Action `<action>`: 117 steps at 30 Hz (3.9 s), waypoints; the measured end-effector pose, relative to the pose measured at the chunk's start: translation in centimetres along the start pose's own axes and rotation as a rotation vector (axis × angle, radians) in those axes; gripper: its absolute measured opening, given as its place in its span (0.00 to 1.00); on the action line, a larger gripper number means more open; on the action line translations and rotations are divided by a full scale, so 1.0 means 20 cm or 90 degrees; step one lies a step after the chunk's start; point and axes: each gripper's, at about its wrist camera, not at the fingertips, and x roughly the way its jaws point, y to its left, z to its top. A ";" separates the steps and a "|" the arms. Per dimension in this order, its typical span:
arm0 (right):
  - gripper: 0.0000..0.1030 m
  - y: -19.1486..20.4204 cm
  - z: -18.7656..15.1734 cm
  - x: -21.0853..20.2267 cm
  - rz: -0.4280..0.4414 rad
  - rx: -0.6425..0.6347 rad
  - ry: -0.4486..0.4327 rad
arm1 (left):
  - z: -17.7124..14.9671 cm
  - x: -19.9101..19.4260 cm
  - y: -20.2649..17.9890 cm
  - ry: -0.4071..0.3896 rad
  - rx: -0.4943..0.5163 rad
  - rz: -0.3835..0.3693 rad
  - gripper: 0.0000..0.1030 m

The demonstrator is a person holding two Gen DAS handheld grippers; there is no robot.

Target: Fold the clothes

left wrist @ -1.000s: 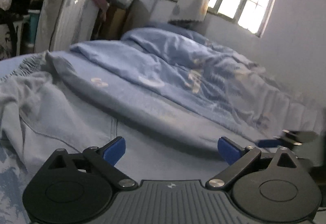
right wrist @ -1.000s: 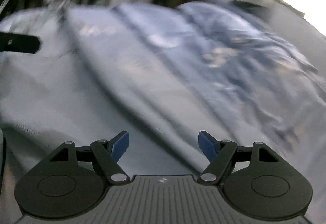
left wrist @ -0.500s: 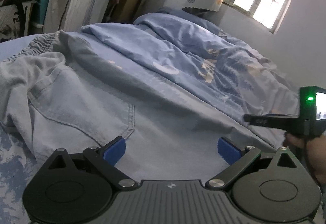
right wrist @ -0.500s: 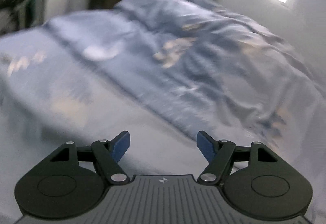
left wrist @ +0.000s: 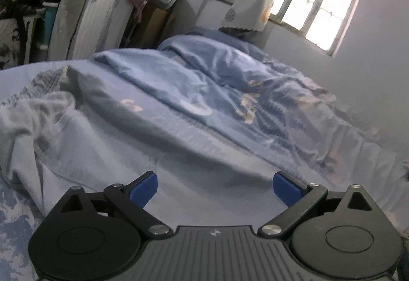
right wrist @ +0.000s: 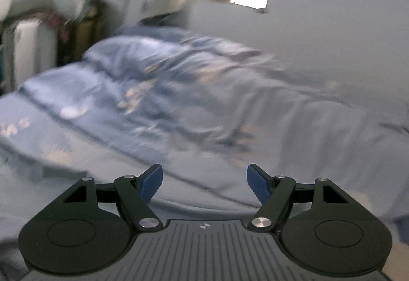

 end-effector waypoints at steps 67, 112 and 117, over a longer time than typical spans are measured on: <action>0.27 -1.25 -0.82 0.26 -0.165 0.506 0.157 | -0.42 0.10 -0.73 0.115 0.151 -0.201 0.97; 0.44 -0.31 -1.04 0.00 0.197 0.569 0.166 | -0.49 0.41 -0.42 0.253 -0.427 -0.214 0.76; 0.44 -0.23 -1.03 0.06 0.232 0.591 0.168 | -0.44 0.40 -0.43 0.244 -0.452 -0.241 0.76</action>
